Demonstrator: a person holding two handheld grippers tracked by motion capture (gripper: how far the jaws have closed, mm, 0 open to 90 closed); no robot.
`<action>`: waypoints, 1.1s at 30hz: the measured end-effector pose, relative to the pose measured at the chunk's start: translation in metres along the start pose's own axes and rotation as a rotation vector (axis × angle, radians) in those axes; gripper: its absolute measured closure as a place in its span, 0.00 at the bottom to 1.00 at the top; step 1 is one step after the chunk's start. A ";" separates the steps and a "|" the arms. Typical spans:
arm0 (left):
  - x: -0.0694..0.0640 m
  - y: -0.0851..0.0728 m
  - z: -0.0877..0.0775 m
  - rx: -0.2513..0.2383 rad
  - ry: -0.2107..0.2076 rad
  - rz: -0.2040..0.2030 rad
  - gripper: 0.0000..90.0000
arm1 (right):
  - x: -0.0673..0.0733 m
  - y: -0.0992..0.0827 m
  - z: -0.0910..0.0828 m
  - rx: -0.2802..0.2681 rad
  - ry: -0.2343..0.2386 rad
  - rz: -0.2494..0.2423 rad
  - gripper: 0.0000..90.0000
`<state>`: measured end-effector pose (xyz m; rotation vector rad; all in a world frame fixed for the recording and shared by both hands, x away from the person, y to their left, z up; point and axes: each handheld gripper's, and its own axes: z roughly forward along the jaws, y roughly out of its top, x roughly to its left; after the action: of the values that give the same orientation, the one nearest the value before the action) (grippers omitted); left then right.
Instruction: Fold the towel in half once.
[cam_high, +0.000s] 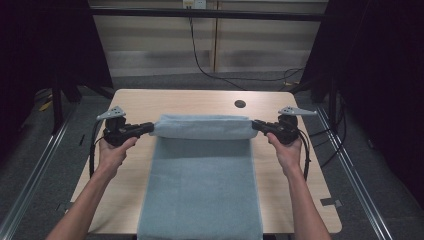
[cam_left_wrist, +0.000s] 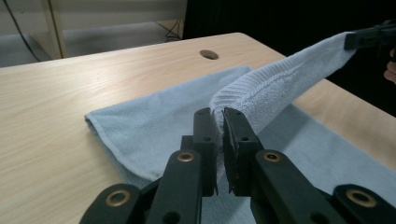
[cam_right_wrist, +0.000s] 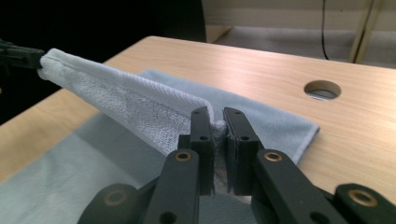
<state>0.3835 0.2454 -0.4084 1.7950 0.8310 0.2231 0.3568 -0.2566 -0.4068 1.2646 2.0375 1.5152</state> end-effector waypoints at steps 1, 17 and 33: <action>-0.003 -0.002 -0.005 -0.005 -0.012 -0.002 0.94 | 0.003 -0.001 -0.003 0.006 0.015 -0.006 0.93; -0.027 -0.021 -0.042 -0.041 -0.082 0.003 0.97 | 0.044 -0.017 -0.050 0.041 0.042 -0.092 0.93; -0.048 -0.023 -0.067 -0.080 -0.108 0.034 0.97 | 0.071 -0.013 -0.062 0.002 0.100 -0.124 0.93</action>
<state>0.3038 0.2695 -0.3914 1.7313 0.7055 0.1772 0.2684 -0.2401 -0.3764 1.0613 2.1371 1.5474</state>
